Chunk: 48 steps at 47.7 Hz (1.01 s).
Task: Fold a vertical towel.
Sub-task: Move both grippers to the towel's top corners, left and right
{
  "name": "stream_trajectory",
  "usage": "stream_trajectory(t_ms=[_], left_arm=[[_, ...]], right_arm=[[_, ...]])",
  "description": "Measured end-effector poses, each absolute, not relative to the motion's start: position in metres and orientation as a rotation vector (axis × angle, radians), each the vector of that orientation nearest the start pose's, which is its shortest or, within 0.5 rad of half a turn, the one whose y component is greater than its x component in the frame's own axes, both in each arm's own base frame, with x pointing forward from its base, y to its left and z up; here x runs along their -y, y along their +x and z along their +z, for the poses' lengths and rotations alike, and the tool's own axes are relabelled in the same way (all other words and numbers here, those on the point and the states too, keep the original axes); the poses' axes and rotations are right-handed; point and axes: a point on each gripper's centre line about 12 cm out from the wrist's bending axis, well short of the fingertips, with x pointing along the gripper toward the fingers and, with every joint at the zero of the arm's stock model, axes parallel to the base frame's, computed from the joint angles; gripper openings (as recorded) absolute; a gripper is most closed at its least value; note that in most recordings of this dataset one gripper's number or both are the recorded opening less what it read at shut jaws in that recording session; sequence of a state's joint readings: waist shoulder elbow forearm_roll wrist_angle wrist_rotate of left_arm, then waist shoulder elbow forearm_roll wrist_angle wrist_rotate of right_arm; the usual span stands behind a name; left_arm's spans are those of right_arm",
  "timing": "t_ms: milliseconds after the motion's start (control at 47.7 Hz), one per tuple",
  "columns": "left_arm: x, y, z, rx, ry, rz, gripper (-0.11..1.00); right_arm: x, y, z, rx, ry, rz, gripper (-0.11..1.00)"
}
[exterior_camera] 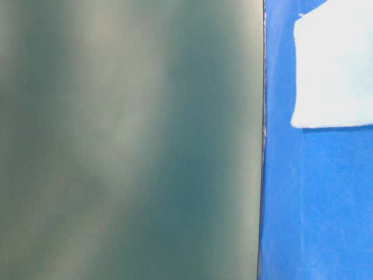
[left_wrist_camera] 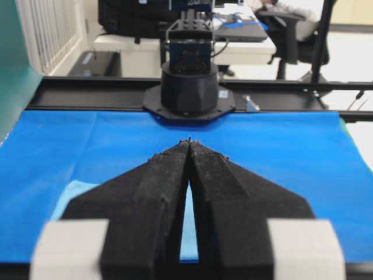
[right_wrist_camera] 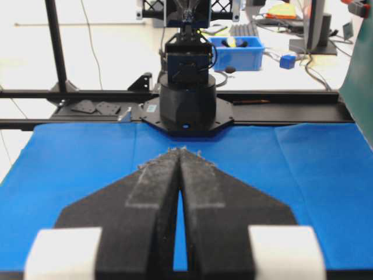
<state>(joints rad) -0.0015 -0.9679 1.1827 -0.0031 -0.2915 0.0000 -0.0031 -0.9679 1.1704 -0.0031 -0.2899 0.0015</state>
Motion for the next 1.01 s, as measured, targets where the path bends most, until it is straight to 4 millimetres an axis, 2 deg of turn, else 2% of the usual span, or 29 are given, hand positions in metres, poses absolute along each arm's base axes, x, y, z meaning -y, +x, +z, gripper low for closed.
stream_trajectory(t_ms=[251, 377, 524, 712, 775, 859, 922, 1006], left_arm=[[-0.001, 0.216, 0.292, 0.041, -0.037, 0.008, 0.0], [-0.012, 0.233, 0.28, -0.024, -0.042, 0.055, 0.0], [-0.024, 0.257, 0.266, -0.083, -0.055, 0.102, 0.0], [-0.042, 0.301, 0.247, -0.16, -0.085, 0.151, 0.02], [-0.051, 0.317, 0.236, -0.196, -0.092, 0.174, 0.11], [-0.062, 0.335, 0.224, -0.236, -0.098, 0.199, 0.28], [-0.071, 0.35, 0.213, -0.267, -0.103, 0.218, 0.47], [-0.084, 0.367, 0.196, -0.306, -0.11, 0.242, 0.68]], right_arm=[[0.005, 0.206, 0.291, 0.018, 0.051, -0.026, 0.0], [0.012, 0.213, 0.283, -0.049, 0.065, -0.062, 0.0], [0.031, 0.219, 0.267, -0.131, 0.086, -0.148, 0.0], [0.062, 0.229, 0.235, -0.274, 0.133, -0.28, 0.01], [0.073, 0.231, 0.221, -0.337, 0.147, -0.325, 0.05], [0.089, 0.235, 0.207, -0.403, 0.169, -0.382, 0.29], [0.1, 0.237, 0.197, -0.444, 0.183, -0.417, 0.48], [0.111, 0.241, 0.183, -0.502, 0.196, -0.448, 0.63]])
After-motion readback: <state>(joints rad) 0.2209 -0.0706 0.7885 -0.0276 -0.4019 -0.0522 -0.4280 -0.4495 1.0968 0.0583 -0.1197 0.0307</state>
